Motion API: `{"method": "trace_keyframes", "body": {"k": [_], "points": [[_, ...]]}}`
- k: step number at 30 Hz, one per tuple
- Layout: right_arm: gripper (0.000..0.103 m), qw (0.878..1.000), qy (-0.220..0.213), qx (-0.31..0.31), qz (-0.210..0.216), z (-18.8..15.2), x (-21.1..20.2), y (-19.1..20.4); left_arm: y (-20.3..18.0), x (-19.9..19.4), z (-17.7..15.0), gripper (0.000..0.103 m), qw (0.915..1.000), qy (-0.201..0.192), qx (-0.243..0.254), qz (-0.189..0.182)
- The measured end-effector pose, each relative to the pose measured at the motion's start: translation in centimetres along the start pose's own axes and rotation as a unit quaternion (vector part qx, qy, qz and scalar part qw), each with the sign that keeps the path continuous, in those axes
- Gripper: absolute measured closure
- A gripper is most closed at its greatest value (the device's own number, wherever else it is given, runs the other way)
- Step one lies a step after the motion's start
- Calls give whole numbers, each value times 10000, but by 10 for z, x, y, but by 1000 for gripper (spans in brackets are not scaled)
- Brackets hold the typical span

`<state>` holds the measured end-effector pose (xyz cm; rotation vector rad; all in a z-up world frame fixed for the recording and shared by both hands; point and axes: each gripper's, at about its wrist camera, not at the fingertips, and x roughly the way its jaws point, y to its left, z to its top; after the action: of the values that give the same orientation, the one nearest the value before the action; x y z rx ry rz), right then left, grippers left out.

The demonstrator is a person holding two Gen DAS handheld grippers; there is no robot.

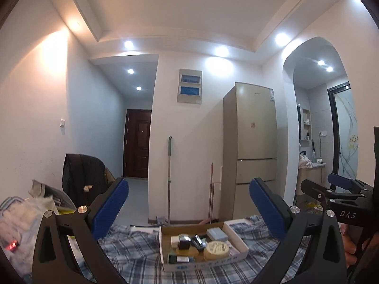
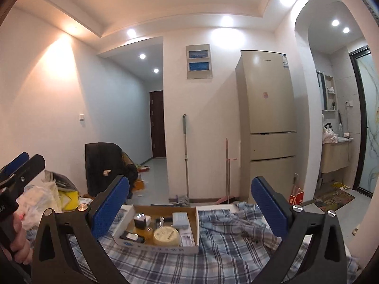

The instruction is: Organize rigid objects

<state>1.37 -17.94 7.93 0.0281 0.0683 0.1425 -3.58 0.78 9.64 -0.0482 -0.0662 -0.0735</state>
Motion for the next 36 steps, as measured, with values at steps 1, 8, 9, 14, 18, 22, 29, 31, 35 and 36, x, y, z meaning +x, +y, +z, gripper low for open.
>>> {"method": "trace_keyframes", "body": {"k": [1, 8, 9, 14, 18, 22, 29, 31, 35, 36], "points": [[0, 10000, -28, -33, 1, -7, -1, 0, -1, 1, -9, 0, 10000, 15, -46, -1], [0, 9994, -135, -287, -151, -53, 2, 1, -9, 22, -69, 0, 9991, 365, 179, 146], [0, 9994, -162, -272, -141, -57, 4, 0, -5, 24, -75, 0, 9993, 323, 162, 116], [0, 9992, 336, -172, -165, -85, 26, -3, -4, 40, -101, 0, 9964, 776, 136, 306], [0, 9990, 344, -267, -121, -87, 26, 0, -2, 41, -102, 0, 9968, 730, 74, 327], [0, 9985, 354, -410, -112, -89, 25, 5, -8, 41, -104, 0, 9966, 739, 225, 302], [0, 9989, 301, -335, -95, -87, 23, 3, -6, 41, -105, 0, 9963, 795, 163, 295], [0, 9991, 295, -270, -108, -87, 22, 1, -7, 40, -104, 0, 9962, 789, 174, 326], [0, 9993, 220, -258, -131, -86, 18, 1, -11, 36, -104, 0, 9965, 728, 239, 344], [0, 9994, 204, -257, -132, -86, 18, 0, -12, 36, -104, 0, 9964, 731, 253, 360]]}}
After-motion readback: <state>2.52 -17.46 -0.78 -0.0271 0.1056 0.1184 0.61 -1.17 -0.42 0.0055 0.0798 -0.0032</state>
